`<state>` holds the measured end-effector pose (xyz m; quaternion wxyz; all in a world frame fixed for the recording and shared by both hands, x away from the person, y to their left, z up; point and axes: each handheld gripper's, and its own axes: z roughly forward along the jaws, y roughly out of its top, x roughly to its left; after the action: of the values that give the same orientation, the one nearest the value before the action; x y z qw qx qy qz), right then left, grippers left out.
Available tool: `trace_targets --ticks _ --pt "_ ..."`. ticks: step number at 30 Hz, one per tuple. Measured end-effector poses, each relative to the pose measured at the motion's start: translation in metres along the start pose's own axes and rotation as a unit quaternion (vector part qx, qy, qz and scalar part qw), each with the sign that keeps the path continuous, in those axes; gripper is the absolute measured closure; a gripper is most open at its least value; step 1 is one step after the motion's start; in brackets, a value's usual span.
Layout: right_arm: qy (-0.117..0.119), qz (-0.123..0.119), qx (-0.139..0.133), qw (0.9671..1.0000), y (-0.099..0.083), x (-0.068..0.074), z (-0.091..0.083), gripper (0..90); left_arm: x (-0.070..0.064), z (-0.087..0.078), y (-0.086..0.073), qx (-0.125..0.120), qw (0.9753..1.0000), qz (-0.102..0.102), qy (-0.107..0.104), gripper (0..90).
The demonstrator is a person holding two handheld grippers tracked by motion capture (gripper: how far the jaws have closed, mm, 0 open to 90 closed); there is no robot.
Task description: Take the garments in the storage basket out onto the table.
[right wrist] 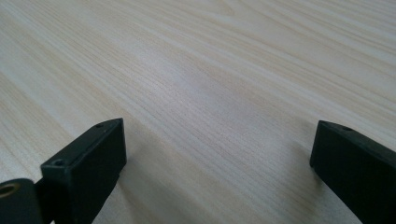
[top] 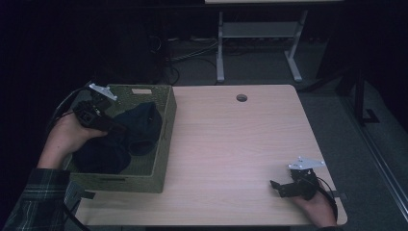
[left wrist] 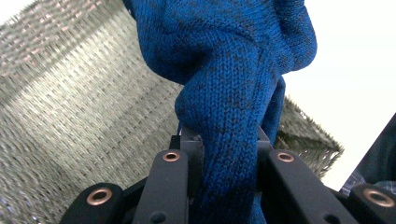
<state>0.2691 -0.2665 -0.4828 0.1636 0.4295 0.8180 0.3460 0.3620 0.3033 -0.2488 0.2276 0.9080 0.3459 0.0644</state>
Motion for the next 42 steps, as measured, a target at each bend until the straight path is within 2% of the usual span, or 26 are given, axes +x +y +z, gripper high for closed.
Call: trace_targets --ticks 11,17,29,31,42 --pt "-0.001 0.002 0.001 1.0 0.0 0.0 0.0 3.3 -0.004 -0.017 0.013 -0.019 0.9998 0.005 -0.001 76.4" --pt "0.0 0.002 0.002 1.0 0.0 0.0 0.0 3.3 -0.009 -0.026 0.024 -0.028 0.9995 0.016 0.001 76.4" --pt "-0.001 0.003 0.002 1.0 0.0 0.0 0.0 3.3 -0.02 -0.034 0.043 -0.045 0.9986 0.028 -0.009 76.9" --pt "0.0 0.003 0.001 1.0 0.0 0.0 0.0 3.3 -0.025 -0.036 0.05 -0.054 0.9979 0.033 -0.014 76.9" --pt "0.0 0.003 0.002 1.0 0.0 0.0 0.0 3.3 -0.045 -0.033 0.078 -0.064 0.9956 0.06 -0.031 77.1"
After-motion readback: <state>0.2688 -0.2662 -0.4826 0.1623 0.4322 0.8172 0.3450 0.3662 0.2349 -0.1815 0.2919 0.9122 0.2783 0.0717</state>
